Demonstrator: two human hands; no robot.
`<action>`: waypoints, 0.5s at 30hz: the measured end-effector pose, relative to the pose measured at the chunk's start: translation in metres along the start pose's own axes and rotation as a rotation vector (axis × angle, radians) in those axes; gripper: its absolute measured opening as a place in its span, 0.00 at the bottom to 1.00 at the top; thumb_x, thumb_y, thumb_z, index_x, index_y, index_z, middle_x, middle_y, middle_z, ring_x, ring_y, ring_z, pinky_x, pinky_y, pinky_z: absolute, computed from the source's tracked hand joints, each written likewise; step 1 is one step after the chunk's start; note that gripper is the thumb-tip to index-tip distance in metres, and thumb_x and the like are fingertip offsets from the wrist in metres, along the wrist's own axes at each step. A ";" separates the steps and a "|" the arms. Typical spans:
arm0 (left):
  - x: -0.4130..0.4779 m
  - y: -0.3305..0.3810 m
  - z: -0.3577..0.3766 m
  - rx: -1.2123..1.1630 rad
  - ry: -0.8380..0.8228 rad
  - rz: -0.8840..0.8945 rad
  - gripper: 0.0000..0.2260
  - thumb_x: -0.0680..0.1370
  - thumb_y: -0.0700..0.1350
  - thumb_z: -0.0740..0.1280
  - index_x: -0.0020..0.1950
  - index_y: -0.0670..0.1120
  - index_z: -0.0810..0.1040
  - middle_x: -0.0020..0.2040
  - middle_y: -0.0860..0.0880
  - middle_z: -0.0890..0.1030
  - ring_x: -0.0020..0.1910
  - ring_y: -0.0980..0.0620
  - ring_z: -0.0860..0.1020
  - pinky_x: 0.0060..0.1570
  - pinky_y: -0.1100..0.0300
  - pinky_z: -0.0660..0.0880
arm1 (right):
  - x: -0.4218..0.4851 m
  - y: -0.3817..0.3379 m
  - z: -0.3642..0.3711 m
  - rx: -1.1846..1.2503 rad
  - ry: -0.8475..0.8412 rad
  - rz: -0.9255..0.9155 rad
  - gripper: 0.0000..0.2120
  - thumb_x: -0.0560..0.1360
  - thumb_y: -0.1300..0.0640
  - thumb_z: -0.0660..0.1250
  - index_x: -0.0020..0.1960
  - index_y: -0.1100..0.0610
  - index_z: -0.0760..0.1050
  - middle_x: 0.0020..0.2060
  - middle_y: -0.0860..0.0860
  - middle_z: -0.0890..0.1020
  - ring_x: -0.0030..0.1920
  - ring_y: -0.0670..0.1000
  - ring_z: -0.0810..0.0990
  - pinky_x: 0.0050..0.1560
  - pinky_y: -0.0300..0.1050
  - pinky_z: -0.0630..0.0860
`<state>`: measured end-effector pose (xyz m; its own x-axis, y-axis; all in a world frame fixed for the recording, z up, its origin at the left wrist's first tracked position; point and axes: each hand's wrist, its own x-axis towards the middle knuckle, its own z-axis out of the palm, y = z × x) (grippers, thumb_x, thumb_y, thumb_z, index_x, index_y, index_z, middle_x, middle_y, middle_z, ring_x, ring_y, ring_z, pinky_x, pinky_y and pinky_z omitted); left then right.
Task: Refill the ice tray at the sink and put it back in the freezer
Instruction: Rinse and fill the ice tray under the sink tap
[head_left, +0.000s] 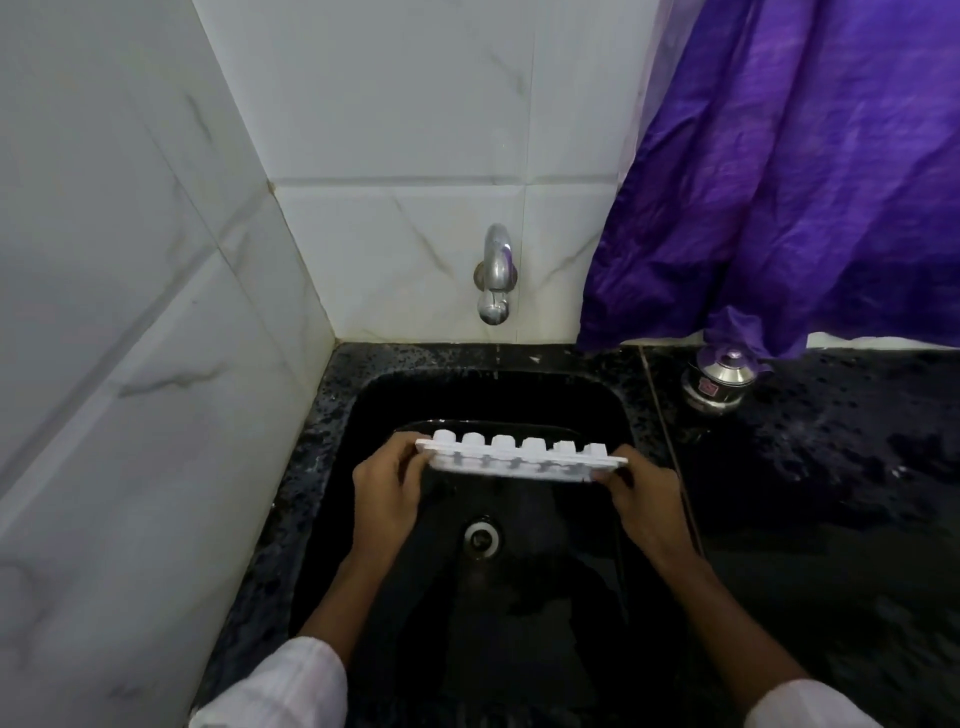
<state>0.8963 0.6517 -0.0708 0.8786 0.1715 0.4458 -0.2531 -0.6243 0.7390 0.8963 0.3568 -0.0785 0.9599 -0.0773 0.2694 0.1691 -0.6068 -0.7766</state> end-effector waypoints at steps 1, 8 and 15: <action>-0.004 0.001 -0.001 0.012 0.031 0.009 0.10 0.79 0.36 0.68 0.53 0.51 0.81 0.49 0.64 0.81 0.50 0.68 0.80 0.52 0.68 0.76 | -0.003 0.000 0.000 0.013 0.036 -0.029 0.02 0.75 0.64 0.70 0.45 0.59 0.79 0.33 0.49 0.81 0.35 0.45 0.79 0.36 0.37 0.71; -0.025 0.012 -0.003 0.054 -0.006 -0.083 0.14 0.79 0.41 0.67 0.53 0.62 0.76 0.45 0.68 0.79 0.47 0.70 0.79 0.46 0.78 0.70 | -0.004 -0.002 -0.006 -0.013 0.042 -0.022 0.04 0.76 0.63 0.71 0.44 0.62 0.77 0.33 0.52 0.81 0.34 0.46 0.79 0.35 0.34 0.69; -0.045 0.011 -0.008 0.080 0.002 -0.099 0.10 0.80 0.42 0.66 0.55 0.56 0.78 0.47 0.63 0.81 0.47 0.66 0.80 0.48 0.73 0.74 | -0.012 0.008 -0.005 0.033 0.021 -0.022 0.07 0.77 0.59 0.71 0.42 0.58 0.75 0.31 0.50 0.80 0.33 0.45 0.78 0.34 0.30 0.68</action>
<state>0.8513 0.6430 -0.0788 0.8968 0.2367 0.3739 -0.1321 -0.6631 0.7367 0.8855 0.3490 -0.0853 0.9511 -0.0811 0.2981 0.1977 -0.5818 -0.7889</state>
